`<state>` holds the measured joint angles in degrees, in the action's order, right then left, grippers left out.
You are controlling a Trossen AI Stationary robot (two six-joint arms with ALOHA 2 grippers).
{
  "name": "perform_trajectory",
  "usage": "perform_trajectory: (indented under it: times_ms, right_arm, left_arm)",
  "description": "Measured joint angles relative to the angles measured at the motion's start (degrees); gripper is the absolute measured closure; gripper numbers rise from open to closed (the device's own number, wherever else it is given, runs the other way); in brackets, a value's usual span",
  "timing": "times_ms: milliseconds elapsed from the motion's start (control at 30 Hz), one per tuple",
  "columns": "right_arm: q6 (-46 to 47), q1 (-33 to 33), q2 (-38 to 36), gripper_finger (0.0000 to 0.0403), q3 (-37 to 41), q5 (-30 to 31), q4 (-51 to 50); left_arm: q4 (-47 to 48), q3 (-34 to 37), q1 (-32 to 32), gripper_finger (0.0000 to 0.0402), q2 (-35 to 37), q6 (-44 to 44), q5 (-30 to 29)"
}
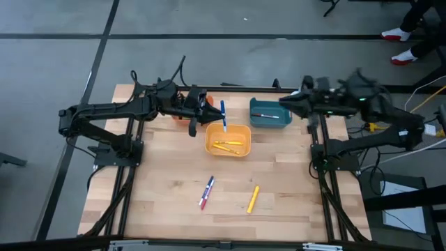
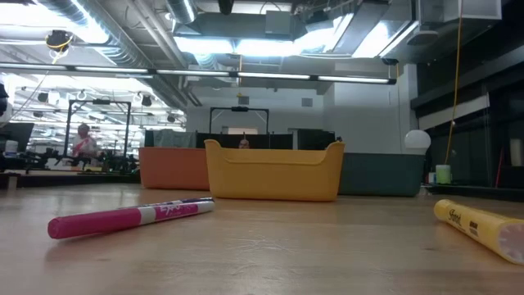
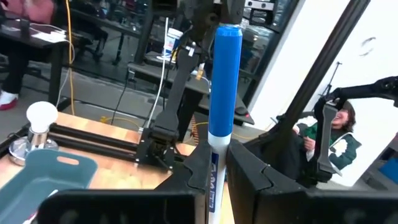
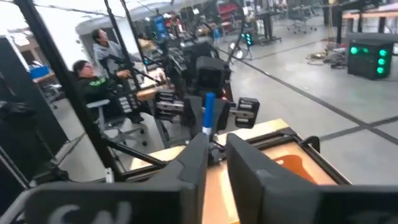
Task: Pick & Place Markers
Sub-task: Put the left blue marker pen into the blue bin
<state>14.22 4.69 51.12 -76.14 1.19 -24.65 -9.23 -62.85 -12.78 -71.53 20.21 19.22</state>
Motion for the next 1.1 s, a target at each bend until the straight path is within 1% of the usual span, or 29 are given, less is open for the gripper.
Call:
perform_trajectory:
  times_ms: [200, 367, 533, 667, 800, 900, 1100]
  right_arm:
    - [1.3, 0.0, 3.7, 0.0277, 0.0, 2.9, 2.2]
    - [2.5, 0.0, 7.1, 0.0223, 0.0, 2.8, 4.8]
    - [2.3, 0.0, 10.6, 0.0186, 0.0, 1.2, 8.4]
    - [3.6, 0.0, 13.4, 0.0171, 0.0, 1.2, 11.6]
    - [4.7, 0.8, 16.0, 0.0168, 0.0, 0.5, 15.9]
    - [4.9, 1.8, 17.3, 0.0168, 0.0, -0.8, 16.8]
    - [4.5, 3.0, 19.4, 0.0168, 0.0, -0.8, 18.3]
  left_arm:
    - [0.0, 0.0, -0.2, 0.0378, 1.3, -1.2, 0.3]
    - [0.1, 0.0, -0.4, 0.0378, 1.5, -3.0, 0.4]
    - [0.0, 0.0, -0.5, 0.0378, 1.4, -3.3, 0.4]
    - [0.1, 0.0, -0.5, 0.0378, 1.3, -3.1, 0.5]
    - [0.1, 0.0, -1.1, 0.0378, 1.3, -3.1, 0.4]
    - [0.1, 0.0, -1.8, 0.0378, 1.3, -3.0, 0.3]
    - [0.3, 0.0, -2.0, 0.0378, 1.3, -3.4, 0.4]
